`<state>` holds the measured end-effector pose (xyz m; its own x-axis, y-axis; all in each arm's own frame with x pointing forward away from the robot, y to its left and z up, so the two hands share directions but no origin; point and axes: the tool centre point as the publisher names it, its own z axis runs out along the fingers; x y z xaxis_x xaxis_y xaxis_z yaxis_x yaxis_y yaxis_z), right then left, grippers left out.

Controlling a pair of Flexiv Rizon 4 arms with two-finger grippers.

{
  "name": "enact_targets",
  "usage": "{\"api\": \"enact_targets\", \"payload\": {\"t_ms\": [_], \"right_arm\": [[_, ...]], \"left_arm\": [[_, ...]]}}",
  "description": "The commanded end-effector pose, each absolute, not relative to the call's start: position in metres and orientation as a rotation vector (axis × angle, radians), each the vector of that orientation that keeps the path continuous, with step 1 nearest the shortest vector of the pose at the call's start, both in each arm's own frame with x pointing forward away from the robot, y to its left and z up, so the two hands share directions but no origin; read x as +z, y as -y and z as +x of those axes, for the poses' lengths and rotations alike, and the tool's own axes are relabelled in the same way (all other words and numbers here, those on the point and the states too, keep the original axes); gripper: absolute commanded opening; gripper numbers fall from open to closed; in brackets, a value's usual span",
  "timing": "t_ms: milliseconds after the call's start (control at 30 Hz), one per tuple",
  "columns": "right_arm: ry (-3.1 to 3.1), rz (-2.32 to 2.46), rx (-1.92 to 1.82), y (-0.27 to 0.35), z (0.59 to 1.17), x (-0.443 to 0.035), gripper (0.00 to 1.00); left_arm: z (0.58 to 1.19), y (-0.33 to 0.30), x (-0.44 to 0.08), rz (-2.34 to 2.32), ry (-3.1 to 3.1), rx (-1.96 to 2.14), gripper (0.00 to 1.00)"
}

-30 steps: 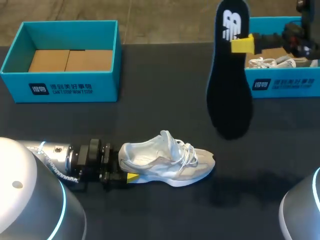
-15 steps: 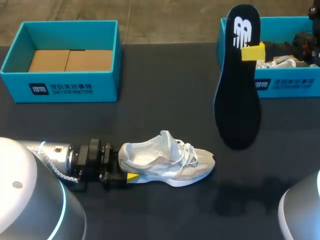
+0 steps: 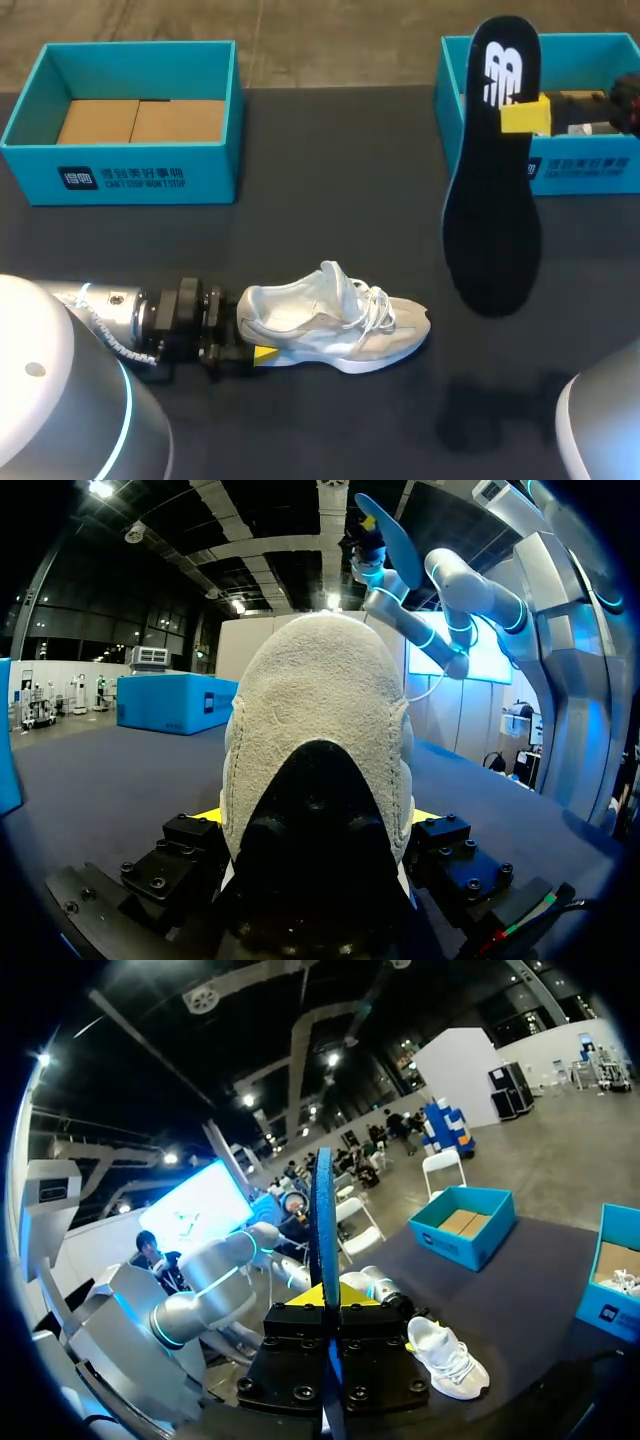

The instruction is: Take the shoe out of the shoebox, open the shoe tongue, remove and reinsert the insole, then place the shoe into the shoebox

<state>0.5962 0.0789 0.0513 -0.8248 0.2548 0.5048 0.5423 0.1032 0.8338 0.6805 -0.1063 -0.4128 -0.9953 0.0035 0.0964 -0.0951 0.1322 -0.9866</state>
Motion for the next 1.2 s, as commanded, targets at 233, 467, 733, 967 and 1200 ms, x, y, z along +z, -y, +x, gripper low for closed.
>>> {"api": "enact_targets", "payload": {"t_ms": [233,467,733,967,1200], "right_arm": [[2.144,-0.798,-1.792,-0.080,0.596,0.050,0.00],[2.144,-0.798,-1.792,-0.080,0.596,0.050,0.00],[2.144,-0.798,-1.792,-0.080,0.596,0.050,0.00],[2.144,-0.798,-1.792,-0.080,0.596,0.050,0.00],[2.144,-0.798,-1.792,-0.080,0.596,0.050,0.00]], "left_arm": [[0.684,0.104,-0.413,0.094,2.314,2.019,0.15],[0.686,0.099,-0.412,0.064,2.331,1.970,1.00],[0.686,0.092,-0.410,0.003,2.398,1.895,1.00],[0.687,0.072,-0.405,-0.001,2.518,1.783,1.00],[0.688,0.050,-0.398,-0.065,2.626,1.647,1.00]]}}
